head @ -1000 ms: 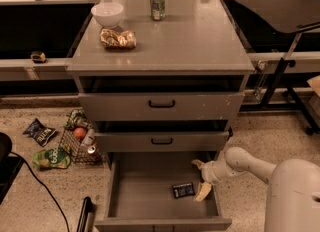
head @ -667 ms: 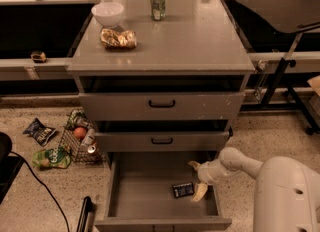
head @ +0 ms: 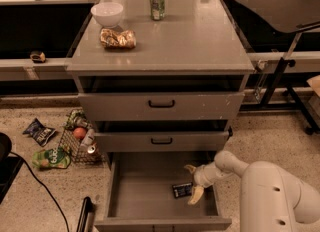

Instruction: Pick rxbar blueberry from bottom drawer and place on counter

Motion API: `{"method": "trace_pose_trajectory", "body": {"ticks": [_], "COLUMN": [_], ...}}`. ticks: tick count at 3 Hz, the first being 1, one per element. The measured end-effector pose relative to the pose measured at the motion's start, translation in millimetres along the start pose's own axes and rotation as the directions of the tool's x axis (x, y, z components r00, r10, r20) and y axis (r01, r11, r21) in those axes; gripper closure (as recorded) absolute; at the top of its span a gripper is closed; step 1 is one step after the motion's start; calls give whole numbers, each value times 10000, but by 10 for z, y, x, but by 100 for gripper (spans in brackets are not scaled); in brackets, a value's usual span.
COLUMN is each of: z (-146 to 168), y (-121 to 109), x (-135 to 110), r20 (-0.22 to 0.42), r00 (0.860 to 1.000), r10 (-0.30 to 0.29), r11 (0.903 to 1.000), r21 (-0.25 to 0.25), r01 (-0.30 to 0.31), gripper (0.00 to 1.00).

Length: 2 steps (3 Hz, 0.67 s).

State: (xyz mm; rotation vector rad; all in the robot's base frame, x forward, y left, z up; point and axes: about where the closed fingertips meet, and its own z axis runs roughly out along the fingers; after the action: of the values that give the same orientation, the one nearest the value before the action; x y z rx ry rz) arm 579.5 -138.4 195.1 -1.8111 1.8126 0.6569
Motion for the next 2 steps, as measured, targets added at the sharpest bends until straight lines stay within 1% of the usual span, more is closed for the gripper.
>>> {"method": "trace_pose_trajectory", "body": {"ticks": [1,2], "z": [222,413], "y": [-3,-5], "x": [70,179], "r20": [-112,-506], "r00": [9996,9983], "r10": [-244,-271], "r11": [9995,9989], "r21": [-217,-400], "r01": [241,251], "gripper": [0,0]}}
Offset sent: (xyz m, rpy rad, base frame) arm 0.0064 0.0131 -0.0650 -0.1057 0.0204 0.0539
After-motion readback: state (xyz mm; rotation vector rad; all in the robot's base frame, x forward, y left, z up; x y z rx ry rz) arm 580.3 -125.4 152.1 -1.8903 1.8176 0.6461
